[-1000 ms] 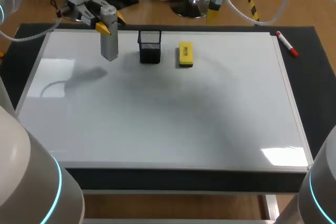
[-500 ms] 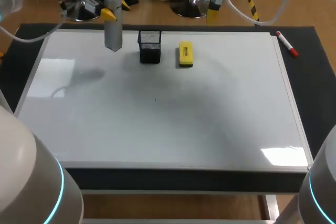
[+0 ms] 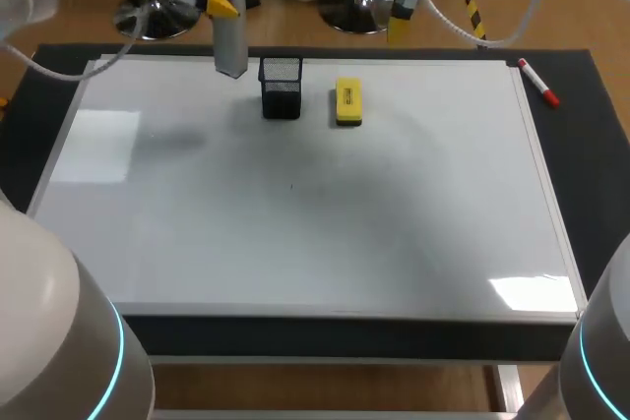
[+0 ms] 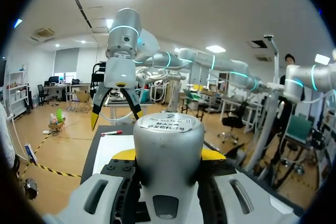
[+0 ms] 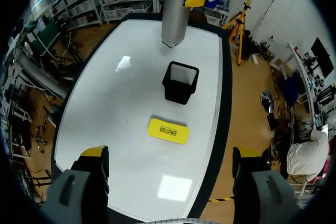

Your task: Pick up the inspection probe, press it on each red-marked spot on the whiteboard one by one, put down the probe, pick up the eraser, and wipe off all the red marks.

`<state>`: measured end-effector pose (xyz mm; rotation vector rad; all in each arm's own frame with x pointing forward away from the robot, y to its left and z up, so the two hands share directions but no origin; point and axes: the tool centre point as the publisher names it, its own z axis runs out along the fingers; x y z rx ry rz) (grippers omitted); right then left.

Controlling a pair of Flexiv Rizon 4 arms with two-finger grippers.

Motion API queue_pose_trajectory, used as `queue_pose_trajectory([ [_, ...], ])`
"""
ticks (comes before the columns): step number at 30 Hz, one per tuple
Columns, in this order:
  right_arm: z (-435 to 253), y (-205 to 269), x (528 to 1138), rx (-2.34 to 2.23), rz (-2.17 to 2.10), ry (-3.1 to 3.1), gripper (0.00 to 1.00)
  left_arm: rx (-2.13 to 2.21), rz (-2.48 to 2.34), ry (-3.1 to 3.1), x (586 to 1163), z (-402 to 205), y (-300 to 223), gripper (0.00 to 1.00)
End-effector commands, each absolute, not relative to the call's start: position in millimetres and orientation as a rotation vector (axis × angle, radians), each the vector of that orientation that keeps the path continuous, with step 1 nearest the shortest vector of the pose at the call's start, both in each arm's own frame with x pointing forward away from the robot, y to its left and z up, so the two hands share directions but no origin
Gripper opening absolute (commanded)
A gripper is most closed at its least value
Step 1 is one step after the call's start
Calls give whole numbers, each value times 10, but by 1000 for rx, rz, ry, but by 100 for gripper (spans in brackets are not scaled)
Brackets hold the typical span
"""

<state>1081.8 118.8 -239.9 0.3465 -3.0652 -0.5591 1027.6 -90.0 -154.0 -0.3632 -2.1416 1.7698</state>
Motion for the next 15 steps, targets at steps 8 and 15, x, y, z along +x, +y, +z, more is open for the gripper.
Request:
queue_pose_trajectory([
  [8, -2386, 1186, 10831, 348, -551, -3063, 100, 141, 2125, -2384, 10221, -1505, -1224, 0],
  [15, -2386, 1186, 10831, 348, -551, -3063, 100, 242, 2217, -2387, 10276, -1561, -1343, 0],
])
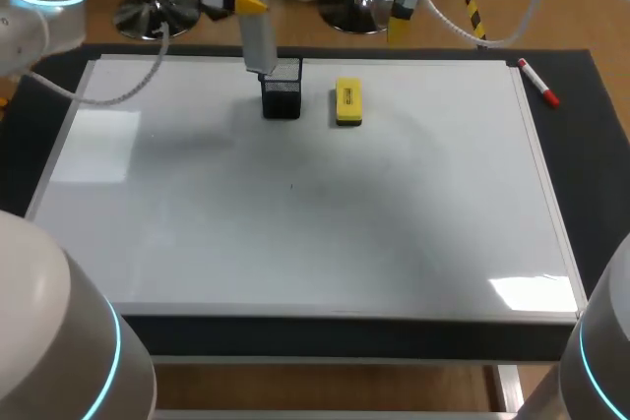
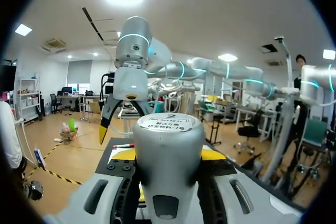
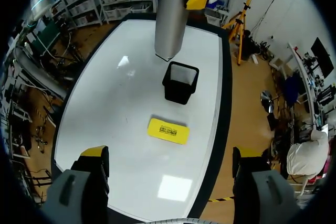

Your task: Pick up the inspection probe, press it on each red-marked spot on the whiteboard one by one, put down the probe, pick up the eraser, and wipe off all the red marks.

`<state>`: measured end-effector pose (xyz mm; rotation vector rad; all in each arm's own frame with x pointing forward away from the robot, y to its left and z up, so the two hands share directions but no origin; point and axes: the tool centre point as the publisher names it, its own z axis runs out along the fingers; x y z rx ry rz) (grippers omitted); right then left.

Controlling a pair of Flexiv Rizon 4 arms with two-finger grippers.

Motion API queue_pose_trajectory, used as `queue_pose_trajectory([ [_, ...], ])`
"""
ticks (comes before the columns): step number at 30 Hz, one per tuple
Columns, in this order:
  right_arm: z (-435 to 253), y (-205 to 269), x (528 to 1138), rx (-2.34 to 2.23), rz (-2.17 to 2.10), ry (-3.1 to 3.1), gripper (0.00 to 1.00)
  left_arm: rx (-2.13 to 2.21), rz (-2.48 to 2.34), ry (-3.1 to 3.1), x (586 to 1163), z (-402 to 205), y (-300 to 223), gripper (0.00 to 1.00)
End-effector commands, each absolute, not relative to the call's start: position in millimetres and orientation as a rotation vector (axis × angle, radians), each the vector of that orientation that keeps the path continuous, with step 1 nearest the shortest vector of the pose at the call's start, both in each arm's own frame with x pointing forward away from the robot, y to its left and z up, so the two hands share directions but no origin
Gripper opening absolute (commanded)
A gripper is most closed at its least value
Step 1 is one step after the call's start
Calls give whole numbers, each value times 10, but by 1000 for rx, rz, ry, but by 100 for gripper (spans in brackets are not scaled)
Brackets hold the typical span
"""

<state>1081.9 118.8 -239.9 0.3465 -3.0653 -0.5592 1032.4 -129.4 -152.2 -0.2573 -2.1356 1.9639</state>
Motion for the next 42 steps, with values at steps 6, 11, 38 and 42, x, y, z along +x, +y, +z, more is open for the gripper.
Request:
queue_pose_trajectory([
  [6, -2386, 1186, 10831, 348, -551, -3063, 100, 305, 2250, -2418, 10313, -1558, -1390, 0],
  [11, -2386, 1186, 10831, 348, -551, -3063, 100, 324, 2259, -2437, 10363, -1566, -1422, 0],
  [38, -2386, 1186, 10831, 348, -551, -3063, 100, 134, 2202, -2411, 10515, -1718, -1538, 0],
  [42, -2386, 1186, 10831, 348, -551, -3063, 100, 97, 2180, -2403, 10543, -1759, -1550, 0],
])
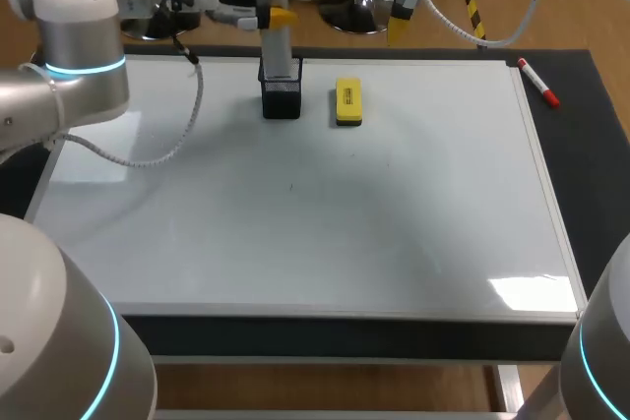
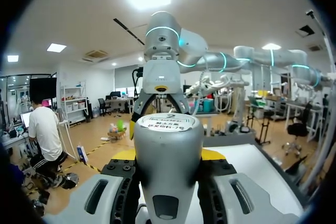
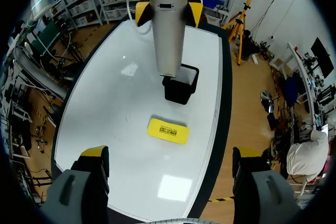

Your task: Pick up the inspection probe, press it on each red-marked spot on the whiteboard one by one, put down the probe, pick up the eraser, and wipe off all the red marks.

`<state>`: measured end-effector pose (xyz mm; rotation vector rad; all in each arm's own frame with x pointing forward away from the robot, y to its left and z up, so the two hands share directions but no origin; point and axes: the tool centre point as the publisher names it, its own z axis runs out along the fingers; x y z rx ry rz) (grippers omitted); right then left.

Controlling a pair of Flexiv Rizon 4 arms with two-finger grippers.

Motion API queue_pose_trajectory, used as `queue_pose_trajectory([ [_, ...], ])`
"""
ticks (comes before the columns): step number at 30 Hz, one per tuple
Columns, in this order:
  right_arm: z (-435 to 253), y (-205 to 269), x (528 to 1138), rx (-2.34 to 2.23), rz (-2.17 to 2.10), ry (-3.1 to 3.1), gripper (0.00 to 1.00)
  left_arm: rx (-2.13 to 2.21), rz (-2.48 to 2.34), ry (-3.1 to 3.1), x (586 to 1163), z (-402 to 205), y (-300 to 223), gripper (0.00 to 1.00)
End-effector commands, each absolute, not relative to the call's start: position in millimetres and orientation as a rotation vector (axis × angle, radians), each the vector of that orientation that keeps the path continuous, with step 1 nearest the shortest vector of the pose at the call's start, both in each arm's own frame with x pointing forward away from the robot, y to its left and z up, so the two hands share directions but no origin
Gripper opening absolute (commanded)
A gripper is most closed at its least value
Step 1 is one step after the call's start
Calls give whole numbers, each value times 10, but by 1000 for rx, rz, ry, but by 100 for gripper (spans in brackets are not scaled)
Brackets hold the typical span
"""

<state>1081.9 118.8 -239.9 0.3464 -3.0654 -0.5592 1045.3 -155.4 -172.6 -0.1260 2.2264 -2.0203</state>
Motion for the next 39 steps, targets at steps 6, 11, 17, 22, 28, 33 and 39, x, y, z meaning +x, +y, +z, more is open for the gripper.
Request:
queue_pose_trajectory([
  [6, -2386, 1186, 10831, 348, -551, -3063, 100, -74, -2041, 2261, 10581, -1798, -1557, 0],
  [11, -2386, 1186, 10831, 348, -551, -3063, 100, -52, -2056, 2271, 10624, -1831, -1555, 0],
  [17, -2386, 1186, 10831, 348, -551, -3063, 100, -51, -2069, 2291, 10657, -1897, -1546, 0],
  [22, -2386, 1186, 10831, 348, -551, -3063, 100, -59, -2076, 2300, 10687, -1954, -1537, 0],
  [28, -2386, 1186, 10831, 348, -551, -3063, 100, -64, -2089, 2311, 10730, -2027, -1557, 0],
  [33, -2386, 1186, 10831, 348, -551, -3063, 100, -63, -2096, 2333, 10767, -2122, -1586, 0],
  [39, -2386, 1186, 10831, 348, -551, -3063, 100, -59, -2102, 2345, 10799, -2232, -1615, 0],
])
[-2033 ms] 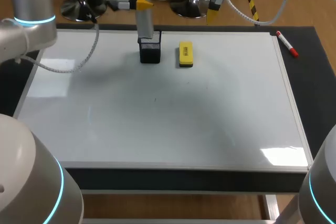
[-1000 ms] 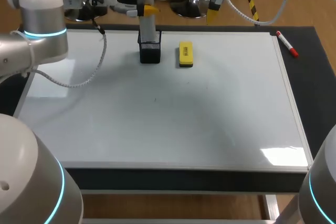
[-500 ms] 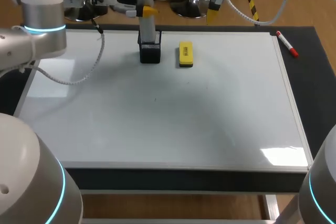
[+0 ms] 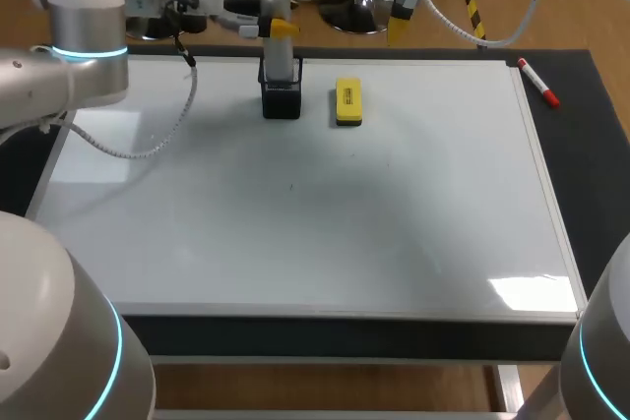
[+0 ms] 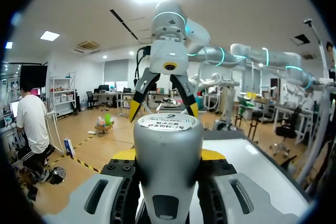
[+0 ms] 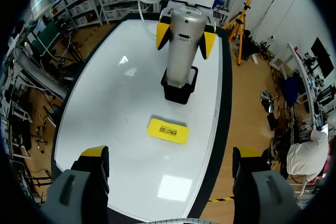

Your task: Pick up the inspection probe, press it on each red-marked spot on the whiteboard one by one, put down the probe, pick up the eraser, and wipe off all the red marks.

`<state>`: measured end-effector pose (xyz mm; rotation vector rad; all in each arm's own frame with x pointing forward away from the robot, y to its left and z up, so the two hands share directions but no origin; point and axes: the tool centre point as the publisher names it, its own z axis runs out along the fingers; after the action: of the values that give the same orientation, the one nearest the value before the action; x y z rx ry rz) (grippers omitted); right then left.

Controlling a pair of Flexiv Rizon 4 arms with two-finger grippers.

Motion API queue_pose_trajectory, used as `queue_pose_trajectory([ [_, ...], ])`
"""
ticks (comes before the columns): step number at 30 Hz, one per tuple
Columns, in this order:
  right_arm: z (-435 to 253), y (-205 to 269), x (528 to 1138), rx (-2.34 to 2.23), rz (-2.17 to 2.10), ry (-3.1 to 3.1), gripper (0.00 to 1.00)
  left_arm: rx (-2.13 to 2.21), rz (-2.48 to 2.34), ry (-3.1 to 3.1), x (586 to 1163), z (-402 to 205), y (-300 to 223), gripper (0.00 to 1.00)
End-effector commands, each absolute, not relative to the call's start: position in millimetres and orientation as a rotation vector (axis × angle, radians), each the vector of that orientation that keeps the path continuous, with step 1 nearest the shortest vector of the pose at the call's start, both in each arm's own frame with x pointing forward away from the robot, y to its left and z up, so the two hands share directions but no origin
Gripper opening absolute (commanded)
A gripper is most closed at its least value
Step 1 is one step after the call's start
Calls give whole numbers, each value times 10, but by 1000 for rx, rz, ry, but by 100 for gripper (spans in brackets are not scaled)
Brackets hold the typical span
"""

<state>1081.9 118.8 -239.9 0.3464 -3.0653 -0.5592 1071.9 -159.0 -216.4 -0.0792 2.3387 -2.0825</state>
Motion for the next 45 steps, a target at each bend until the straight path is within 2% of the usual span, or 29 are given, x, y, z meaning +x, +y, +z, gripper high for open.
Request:
queue_pose_trajectory([
  [1, -2386, 1186, 10831, 348, -551, -3063, 100, -57, -2102, 2345, 10801, -2242, -1620, 0],
  [20, -2386, 1186, 10831, 348, -551, -3063, 100, -86, -2105, 2371, 10866, -2624, -1624, 0],
  [45, -2386, 1186, 10831, 348, -551, -3063, 100, -80, -2102, 2361, 10858, -2773, -1593, 0],
])
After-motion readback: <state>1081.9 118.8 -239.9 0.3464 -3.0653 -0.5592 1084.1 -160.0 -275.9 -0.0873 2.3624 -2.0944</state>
